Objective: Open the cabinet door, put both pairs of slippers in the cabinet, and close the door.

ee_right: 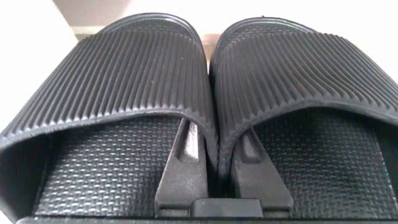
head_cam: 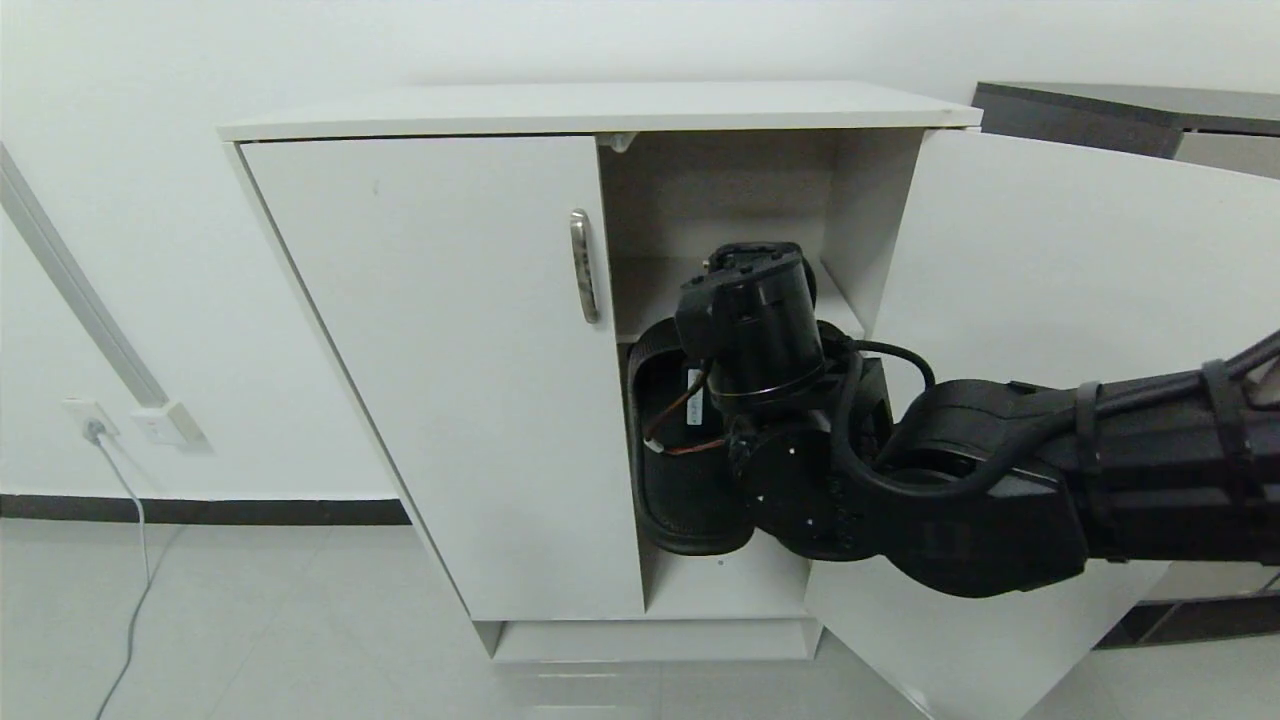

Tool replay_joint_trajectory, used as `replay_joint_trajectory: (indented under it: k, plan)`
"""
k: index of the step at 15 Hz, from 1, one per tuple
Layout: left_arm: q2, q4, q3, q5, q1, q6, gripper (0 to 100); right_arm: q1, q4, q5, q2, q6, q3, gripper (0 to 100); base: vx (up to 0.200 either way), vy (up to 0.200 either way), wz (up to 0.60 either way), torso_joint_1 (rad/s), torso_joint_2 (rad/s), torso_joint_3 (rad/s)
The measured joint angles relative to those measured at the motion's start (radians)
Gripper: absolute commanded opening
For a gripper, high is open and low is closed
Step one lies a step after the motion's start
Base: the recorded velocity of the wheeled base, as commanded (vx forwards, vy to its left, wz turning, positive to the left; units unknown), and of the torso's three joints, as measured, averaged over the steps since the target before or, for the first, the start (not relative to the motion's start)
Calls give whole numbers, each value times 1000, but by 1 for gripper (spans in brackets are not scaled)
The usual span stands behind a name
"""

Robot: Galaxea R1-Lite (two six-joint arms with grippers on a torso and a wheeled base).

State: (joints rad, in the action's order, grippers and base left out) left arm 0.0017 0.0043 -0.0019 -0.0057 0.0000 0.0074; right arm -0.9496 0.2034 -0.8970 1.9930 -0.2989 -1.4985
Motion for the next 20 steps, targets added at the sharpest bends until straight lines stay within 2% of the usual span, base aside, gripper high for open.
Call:
replay_joint_trajectory:
  k: [6,18,20]
  plan:
    - [0,0,0,0,0,0,0,23,-1,-2,21,7,-5,0,0,0,0,0,0,0]
    - [0,0,0,0,0,0,0,26,3,-2,-15,13,45,0,200,0,0,2,2,3]
    - [0,1,0,0,0,-1,0,25,3,-2,-20,13,53,0,0,0,0,0,0,0]
